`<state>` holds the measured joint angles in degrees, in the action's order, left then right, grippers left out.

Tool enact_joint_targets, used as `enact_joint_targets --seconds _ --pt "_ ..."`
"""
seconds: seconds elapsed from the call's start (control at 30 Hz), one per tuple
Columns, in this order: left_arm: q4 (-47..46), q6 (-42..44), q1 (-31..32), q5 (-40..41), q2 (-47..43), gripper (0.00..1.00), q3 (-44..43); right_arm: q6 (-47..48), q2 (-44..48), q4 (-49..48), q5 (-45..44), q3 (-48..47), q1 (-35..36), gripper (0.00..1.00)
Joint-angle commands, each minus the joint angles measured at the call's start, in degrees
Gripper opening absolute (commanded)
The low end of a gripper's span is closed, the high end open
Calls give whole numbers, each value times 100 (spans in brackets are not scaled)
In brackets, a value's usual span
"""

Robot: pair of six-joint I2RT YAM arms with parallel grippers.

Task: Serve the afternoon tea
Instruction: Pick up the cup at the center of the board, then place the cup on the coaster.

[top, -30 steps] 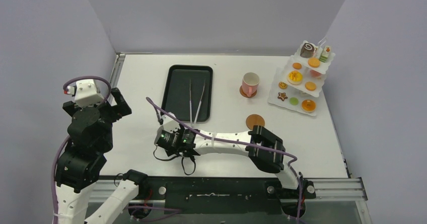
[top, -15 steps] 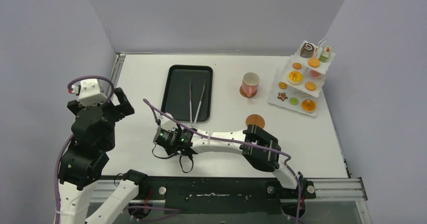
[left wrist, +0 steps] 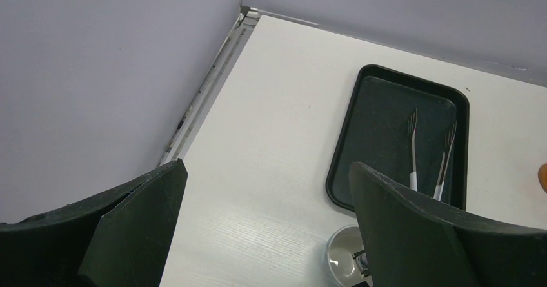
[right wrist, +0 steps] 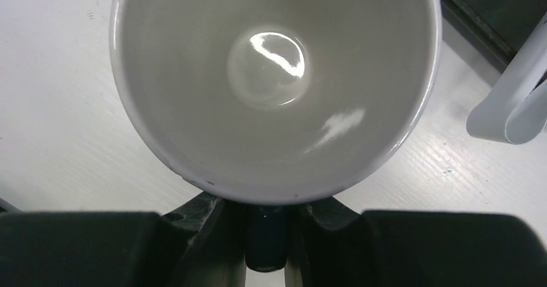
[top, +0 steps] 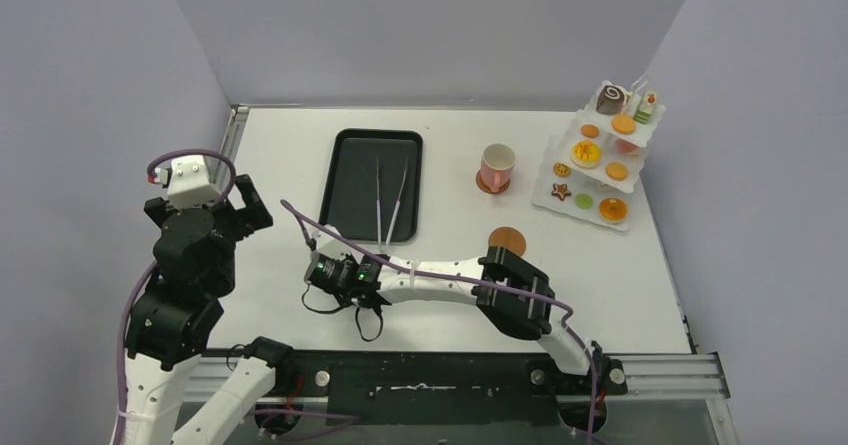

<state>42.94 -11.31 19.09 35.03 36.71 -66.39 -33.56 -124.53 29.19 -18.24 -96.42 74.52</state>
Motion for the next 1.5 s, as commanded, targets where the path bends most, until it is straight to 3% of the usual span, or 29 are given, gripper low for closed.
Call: enact_joint_targets --seconds 0.0,0.1,0.5,0.77,1.2,1.47 --pt "-447 59 39 -75 12 97 32 199 212 -400 -92 -105 -50 8" --pt "-479 75 42 -97 33 97 93 316 478 -589 -112 110 -34 0" --pt "-649 94 39 -641 156 97 315 502 2008 -1114 -277 1519 -3 0" --pt "-959 50 38 -1870 125 97 575 308 3096 -911 -587 2392 -7 0" --pt "-1564 -142 42 -2829 158 97 1391 -238 4804 -121 -1690 3536 -42 0" --pt "-1620 -41 33 -3162 432 97 1699 -435 5402 236 -2053 4184 -769 0"
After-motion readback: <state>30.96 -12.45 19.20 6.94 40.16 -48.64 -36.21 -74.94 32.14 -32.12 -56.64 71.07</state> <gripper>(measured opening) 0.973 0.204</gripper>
